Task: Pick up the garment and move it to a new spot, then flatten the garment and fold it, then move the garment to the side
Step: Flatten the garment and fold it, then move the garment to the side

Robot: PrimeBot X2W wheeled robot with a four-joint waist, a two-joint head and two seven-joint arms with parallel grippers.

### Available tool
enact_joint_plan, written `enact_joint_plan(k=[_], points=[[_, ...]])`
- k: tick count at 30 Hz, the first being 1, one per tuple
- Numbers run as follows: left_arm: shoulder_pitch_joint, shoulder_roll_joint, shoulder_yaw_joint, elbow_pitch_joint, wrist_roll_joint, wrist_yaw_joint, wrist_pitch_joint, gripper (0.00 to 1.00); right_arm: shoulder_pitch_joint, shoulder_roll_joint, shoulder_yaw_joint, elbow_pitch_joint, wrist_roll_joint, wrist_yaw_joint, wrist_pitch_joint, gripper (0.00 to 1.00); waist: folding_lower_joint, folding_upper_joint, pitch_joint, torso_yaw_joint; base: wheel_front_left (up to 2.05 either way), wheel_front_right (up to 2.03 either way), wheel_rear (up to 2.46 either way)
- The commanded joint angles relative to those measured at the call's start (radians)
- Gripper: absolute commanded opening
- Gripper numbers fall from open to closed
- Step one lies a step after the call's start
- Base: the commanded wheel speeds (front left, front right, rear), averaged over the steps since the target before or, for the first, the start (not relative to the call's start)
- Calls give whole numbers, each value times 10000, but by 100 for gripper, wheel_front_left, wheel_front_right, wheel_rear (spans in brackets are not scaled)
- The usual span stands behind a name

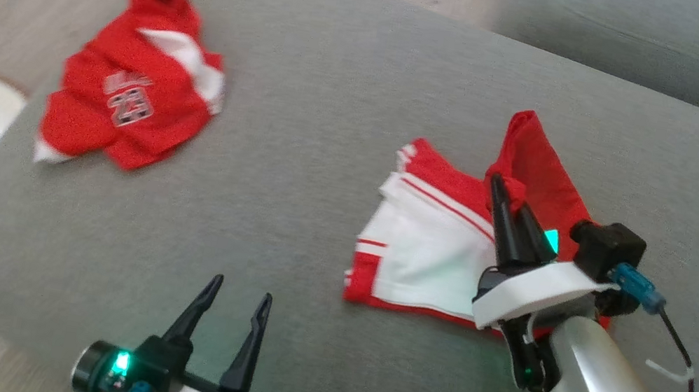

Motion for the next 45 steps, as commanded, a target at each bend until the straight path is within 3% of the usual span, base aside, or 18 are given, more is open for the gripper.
enact_joint_plan(k=[1,7,8,9,16,25,31,38,45], points=[[-391,-9,141,-232,-92,1,-53,100,-494,160,370,-7,195,-7,-65,0,0,0,155,1060,0,0,0],[-460,-9,-90,-177,-129,-10,-53,100,-707,162,930,721,538,-7,-65,0,0,0,246,1581,0,0,0],[-463,-9,-111,-167,-143,6,-53,100,-741,162,1004,848,640,-7,-65,28,0,0,243,1595,0,0,0],[-466,-9,-113,-160,-156,28,-53,100,-783,162,1064,920,691,-7,-65,100,0,0,237,1575,0,0,0],[-563,-9,192,-141,-120,128,-53,100,-625,163,1071,490,879,-7,-65,100,0,0,50,557,0,0,0],[-825,-9,929,-141,243,424,-53,100,567,163,-1833,-374,-970,-7,-65,100,0,0,-325,-1220,0,0,0],[-708,11,1541,29,634,692,-53,100,1472,163,-2953,-678,-1813,-7,-65,100,0,0,-616,-2141,0,0,0],[-23,23,2230,-13,808,871,-53,100,2299,164,-3113,-677,-1921,-7,-65,100,0,0,-941,-2954,0,0,0],[316,10,2507,-113,841,799,-53,100,2753,164,-2891,-629,-1684,-7,-65,100,0,0,-964,-3235,0,0,0]])
